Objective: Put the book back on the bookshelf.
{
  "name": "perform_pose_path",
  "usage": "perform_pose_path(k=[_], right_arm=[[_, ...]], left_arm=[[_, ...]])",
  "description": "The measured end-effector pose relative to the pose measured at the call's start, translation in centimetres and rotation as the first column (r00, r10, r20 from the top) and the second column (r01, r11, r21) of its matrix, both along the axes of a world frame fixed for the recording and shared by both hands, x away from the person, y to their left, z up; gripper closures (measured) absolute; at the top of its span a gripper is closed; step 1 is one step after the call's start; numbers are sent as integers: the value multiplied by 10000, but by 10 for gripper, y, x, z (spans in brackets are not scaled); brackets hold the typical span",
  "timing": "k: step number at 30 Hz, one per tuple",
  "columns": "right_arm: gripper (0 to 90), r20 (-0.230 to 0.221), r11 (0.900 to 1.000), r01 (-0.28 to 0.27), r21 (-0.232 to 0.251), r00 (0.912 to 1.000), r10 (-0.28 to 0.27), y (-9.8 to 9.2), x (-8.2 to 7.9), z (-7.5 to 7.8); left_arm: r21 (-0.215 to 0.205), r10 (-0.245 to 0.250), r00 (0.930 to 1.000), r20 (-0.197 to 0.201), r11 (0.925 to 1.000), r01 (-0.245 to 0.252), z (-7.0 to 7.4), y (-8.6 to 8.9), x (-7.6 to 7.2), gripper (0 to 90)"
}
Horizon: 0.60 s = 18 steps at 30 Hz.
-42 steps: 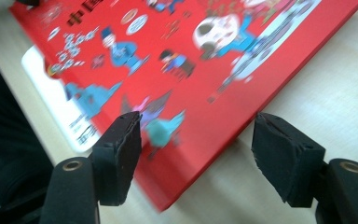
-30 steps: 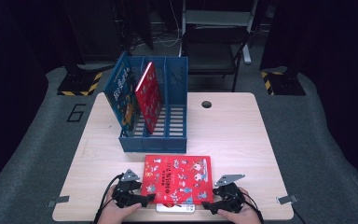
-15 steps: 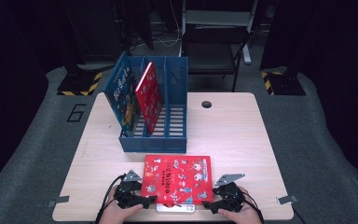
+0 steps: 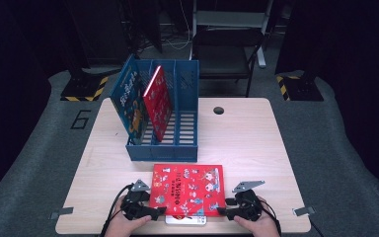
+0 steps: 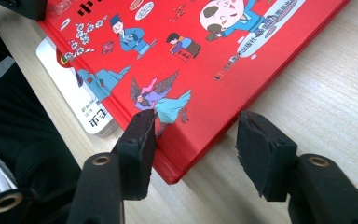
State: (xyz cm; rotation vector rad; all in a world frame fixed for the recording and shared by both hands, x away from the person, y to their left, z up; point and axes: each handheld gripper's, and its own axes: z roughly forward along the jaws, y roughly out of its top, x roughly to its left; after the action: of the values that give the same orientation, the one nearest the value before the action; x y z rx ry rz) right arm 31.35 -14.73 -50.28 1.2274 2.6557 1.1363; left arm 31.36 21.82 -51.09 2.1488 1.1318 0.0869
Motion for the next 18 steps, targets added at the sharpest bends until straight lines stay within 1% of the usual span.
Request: perform_pose_path(k=[3,6,9,10,11,12,13,14,15,16,18], right_arm=[[496,-151,9999,108,-42,9998,-109,1,0,0],[497,-238,10000,68,-53,9997,-69,1,0,0],[498,-214,9999,68,-113,9997,-71,1,1,-1],[498,-226,9999,42,-166,9997,-46,1,1,-1],[499,-285,9999,85,-150,9996,-90,1,1,-2],[499,-345,9998,92,-176,9994,-98,1,1,-2],[499,-395,9998,144,-122,9991,-148,1,1,-3],[499,-411,9997,201,-107,9989,-205,1,2,-4],[499,-521,9998,199,-101,9984,-204,1,2,-4],[500,-550,9998,192,-74,9983,-196,0,2,-5],[500,-589,9999,156,6,9981,-156,0,3,-6]], left_arm=[[-58,91,10000,-34,9999,-91,1,0,0,154],[7,26,10000,2,10000,-26,2,1,-1,157],[-73,93,9999,90,9999,-92,3,0,-2,157],[-120,-63,9999,109,9999,65,5,2,-1,158],[-261,36,10000,68,9997,-34,5,2,-2,164],[-322,-34,9999,144,9995,39,6,3,-2,170],[-503,105,9999,109,9987,-100,7,3,-3,170],[-587,122,9999,89,9982,-116,8,3,-3,170],[-615,137,9998,146,9980,-127,9,3,-3,170],[-683,148,9998,118,9976,-139,9,3,-4,170],[-585,8,9999,112,9983,-2,9,3,-3,171]])
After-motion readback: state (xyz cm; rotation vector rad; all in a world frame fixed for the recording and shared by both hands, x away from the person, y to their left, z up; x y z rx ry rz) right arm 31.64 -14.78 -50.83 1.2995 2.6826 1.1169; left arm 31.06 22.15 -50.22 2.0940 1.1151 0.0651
